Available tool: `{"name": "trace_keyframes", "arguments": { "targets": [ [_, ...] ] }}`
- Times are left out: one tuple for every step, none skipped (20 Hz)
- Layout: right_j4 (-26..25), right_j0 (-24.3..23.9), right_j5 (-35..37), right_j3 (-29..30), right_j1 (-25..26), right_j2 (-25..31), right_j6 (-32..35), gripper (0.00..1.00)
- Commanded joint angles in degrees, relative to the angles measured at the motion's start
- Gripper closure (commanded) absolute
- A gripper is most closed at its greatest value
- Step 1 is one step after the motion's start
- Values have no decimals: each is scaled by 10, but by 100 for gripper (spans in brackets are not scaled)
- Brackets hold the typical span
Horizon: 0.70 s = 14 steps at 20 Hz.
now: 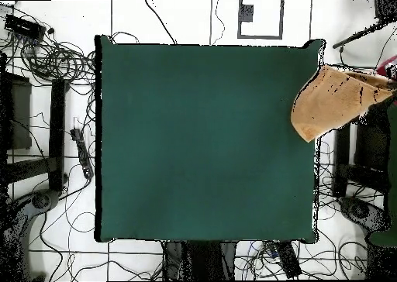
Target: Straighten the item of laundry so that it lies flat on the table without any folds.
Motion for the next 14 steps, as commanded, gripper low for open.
{"name": "trace_keyframes", "arguments": {
  "targets": [
    [-37,-33,111,-71,0,67,-305,100],
    [-38,-37,114,-74,2,70,-312,100],
    [-38,-40,117,-79,5,71,-317,100],
    [-38,-42,117,-81,6,72,-323,100],
    [-39,-44,123,-90,10,72,-327,100],
    [-38,-46,126,-93,10,71,-332,100],
    [-39,-48,132,-100,11,70,-339,100],
    [-39,-49,141,-104,10,68,-344,100],
    [-37,-50,145,-103,8,66,-348,100],
    [-33,-51,142,-94,4,62,-344,100],
    [-30,-52,140,-85,0,58,-341,100],
    [-26,-52,137,-77,-4,55,-337,100],
    [-19,-53,118,-57,-11,50,-330,100],
    [-13,-53,99,-35,-19,45,-321,100]
  ]
}}
